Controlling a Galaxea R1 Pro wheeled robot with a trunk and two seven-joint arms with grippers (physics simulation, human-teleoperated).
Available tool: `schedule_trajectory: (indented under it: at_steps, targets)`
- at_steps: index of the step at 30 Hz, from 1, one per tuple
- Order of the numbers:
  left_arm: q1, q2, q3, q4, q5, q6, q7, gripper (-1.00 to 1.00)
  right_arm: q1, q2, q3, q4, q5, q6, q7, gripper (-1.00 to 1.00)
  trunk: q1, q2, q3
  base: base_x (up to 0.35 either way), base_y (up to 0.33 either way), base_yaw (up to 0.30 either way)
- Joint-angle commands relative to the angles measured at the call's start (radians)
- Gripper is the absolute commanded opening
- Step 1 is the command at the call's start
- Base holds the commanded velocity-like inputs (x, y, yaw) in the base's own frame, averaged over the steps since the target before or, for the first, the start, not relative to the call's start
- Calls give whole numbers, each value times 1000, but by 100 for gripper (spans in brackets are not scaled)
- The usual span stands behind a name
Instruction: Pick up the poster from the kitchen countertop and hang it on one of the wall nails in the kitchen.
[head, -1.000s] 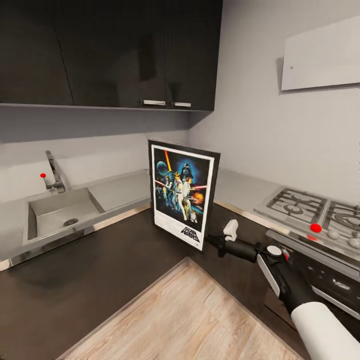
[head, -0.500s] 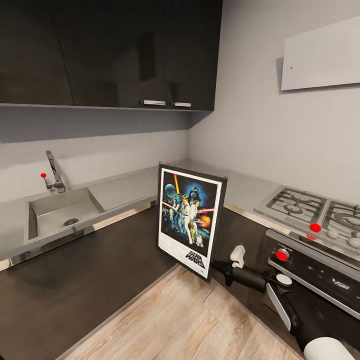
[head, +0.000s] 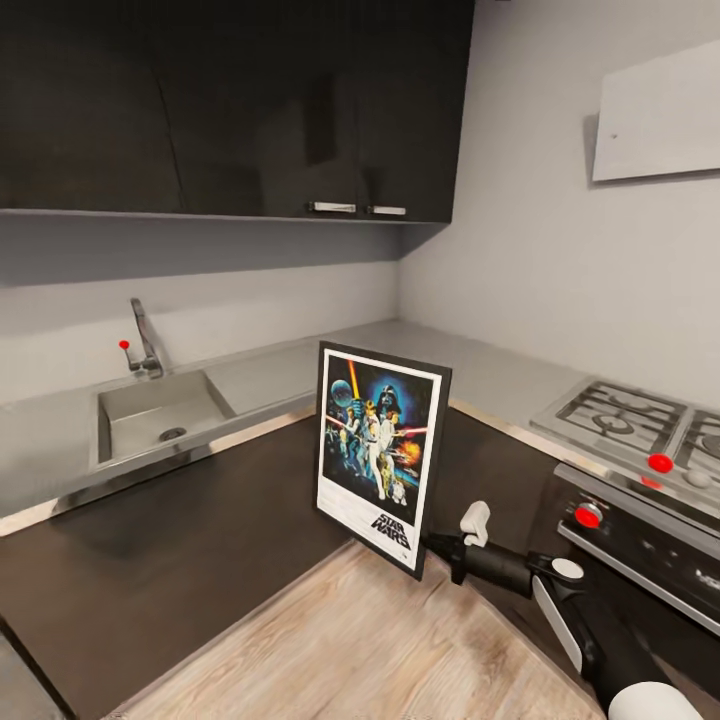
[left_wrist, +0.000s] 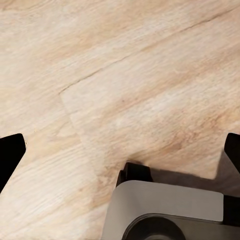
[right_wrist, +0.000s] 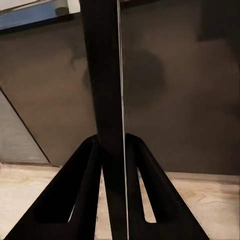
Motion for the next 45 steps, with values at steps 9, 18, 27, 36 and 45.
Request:
schedule_trajectory:
  at_steps: [9, 18, 27, 36, 45]
  targets:
    - [0, -2, 5, 0, 10, -1, -10, 100, 0, -1, 2, 2, -14, 10, 6, -100, 0, -1, -1, -307, 0, 32]
    - [0, -3, -3, -8, 10, 0, -9, 100, -1, 0, 3, 13, -13, 10, 2, -100, 0, -1, -1, -216, 0, 5]
    - [1, -8, -9, -293, 12, 35, -7, 100, 0, 1, 3, 16, -12, 9, 3, -100, -16, 27, 12, -5, 0, 97]
    - [0, -8, -10, -327, 11, 112, -9, 100, -1, -1, 2, 16, -13, 11, 6, -100, -50, 90, 40, 0, 0, 3]
    - [0, -8, -10, -324, 10, 119, -10, 100, -1, -2, 2, 16, -12, 9, 4, -100, -85, 153, 68, 0, 0, 0]
